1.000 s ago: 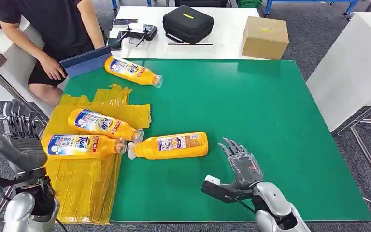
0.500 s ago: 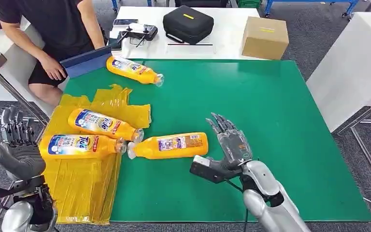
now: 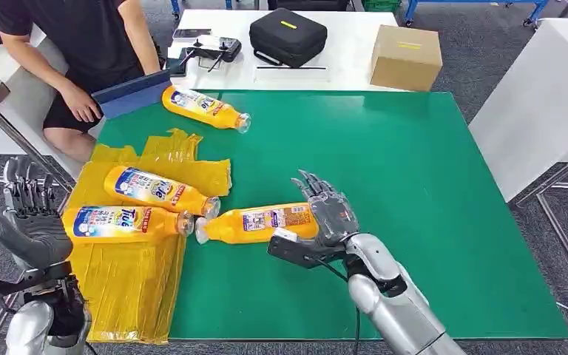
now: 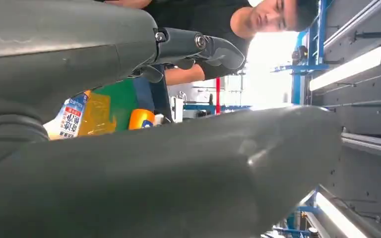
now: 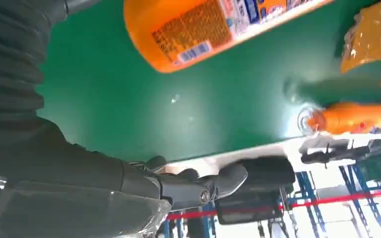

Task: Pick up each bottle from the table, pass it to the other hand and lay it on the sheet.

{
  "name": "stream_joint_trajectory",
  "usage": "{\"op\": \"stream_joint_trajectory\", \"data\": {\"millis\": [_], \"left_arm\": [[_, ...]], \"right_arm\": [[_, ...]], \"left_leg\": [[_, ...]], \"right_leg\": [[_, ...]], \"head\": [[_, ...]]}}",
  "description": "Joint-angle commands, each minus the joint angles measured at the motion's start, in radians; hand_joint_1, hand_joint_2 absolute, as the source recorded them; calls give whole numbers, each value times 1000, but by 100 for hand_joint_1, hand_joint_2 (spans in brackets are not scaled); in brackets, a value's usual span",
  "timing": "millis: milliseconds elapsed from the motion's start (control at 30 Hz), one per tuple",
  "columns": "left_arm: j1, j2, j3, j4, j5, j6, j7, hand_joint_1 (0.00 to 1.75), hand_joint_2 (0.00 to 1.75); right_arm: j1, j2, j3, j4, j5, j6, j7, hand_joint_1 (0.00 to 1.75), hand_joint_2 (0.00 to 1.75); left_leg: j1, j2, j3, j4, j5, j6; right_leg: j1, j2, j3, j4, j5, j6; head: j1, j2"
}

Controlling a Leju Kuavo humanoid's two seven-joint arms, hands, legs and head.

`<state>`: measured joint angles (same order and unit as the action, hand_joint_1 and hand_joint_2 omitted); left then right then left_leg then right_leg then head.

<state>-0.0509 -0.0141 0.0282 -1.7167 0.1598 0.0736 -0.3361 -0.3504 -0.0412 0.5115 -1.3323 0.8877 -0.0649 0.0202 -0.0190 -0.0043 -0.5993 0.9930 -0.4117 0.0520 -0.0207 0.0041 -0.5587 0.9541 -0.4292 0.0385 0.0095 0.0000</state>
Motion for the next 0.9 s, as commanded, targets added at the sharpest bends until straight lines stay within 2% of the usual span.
{"op": "stream_joint_trajectory", "data": {"millis": [33,500,700,900], "left_arm": [[-44,25,-40,73,11,6,3,0,0],[-46,-2,-36,60,6,19,15,0,0],[-39,-9,-20,57,-5,10,18,0,0],[-36,-7,-18,58,-4,8,17,0,0]], "right_arm": [[-86,72,114,282,-6,11,15,0,175],[-140,117,141,383,54,15,51,0,175],[-213,141,148,500,277,-70,140,0,175],[-222,142,145,509,283,-69,139,0,175]], "left_leg": [[1,2,5,-1,-1,-5],[2,0,3,0,-1,-4],[2,1,3,0,-1,-5],[1,0,2,0,0,-3]], "right_leg": [[1,1,4,-2,0,-3],[2,-1,3,-1,0,-3],[2,0,3,0,-1,-3],[1,-1,2,-1,0,-2]], "head": [[0,0],[0,0],[0,0],[0,0]]}}
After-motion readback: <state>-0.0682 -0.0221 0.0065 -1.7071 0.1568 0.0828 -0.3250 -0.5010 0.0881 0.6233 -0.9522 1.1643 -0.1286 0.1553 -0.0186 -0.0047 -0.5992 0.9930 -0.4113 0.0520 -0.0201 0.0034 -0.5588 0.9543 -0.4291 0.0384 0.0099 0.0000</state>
